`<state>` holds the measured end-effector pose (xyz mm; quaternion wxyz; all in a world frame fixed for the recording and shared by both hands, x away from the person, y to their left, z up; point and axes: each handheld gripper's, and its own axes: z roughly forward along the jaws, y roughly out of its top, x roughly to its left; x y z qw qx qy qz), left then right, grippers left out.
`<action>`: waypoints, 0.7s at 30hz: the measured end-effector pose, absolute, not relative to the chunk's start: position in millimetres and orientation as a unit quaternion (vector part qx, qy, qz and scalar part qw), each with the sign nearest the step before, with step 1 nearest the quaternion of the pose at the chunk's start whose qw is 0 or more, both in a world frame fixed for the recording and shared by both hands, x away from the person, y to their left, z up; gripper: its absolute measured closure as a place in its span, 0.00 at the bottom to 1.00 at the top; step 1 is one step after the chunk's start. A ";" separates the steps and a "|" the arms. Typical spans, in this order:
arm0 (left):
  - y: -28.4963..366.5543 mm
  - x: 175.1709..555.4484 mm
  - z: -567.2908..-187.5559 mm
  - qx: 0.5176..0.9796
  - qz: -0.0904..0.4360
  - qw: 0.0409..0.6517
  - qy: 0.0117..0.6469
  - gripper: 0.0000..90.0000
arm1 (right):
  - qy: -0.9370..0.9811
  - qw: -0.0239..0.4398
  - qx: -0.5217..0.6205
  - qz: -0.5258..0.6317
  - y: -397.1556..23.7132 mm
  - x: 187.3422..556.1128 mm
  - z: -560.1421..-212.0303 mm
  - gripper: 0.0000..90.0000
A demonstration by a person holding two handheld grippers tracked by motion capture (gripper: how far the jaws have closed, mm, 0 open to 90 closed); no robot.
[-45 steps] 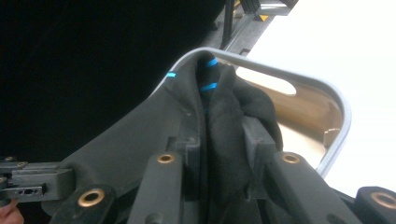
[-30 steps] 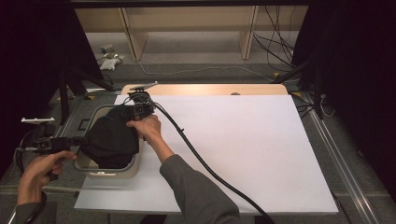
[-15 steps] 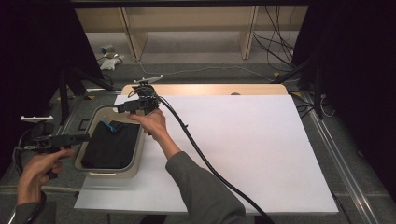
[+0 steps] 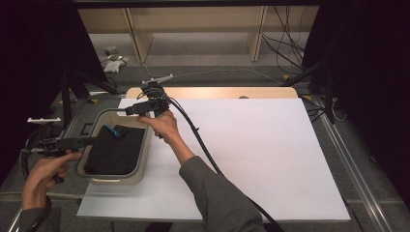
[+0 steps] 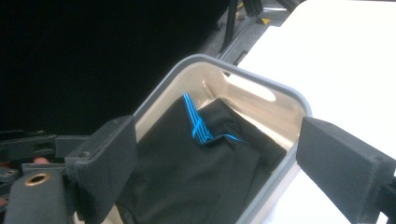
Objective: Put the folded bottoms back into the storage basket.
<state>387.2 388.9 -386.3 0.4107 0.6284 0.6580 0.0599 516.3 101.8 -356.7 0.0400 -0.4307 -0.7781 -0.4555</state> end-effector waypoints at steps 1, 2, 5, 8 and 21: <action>388.4 387.7 -386.1 0.628 0.060 0.412 0.657 0.33 | -0.778 0.037 -0.430 -0.457 99.8 516.1 -355.4 0.15; 388.2 387.8 -385.9 0.628 0.061 0.414 0.657 0.32 | -0.777 0.036 -0.430 -0.458 97.7 515.9 -354.1 0.15; 386.6 388.1 -384.6 0.627 0.065 0.416 0.656 0.31 | -0.775 0.033 -0.428 -0.463 91.8 515.6 -351.4 0.15; 383.3 389.3 -383.2 0.627 0.064 0.420 0.653 0.29 | -0.775 0.031 -0.429 -0.463 86.6 515.5 -350.5 0.15; 365.5 394.9 -380.8 0.636 0.070 0.431 0.637 0.25 | -0.769 0.023 -0.431 -0.471 62.9 516.5 -346.9 0.15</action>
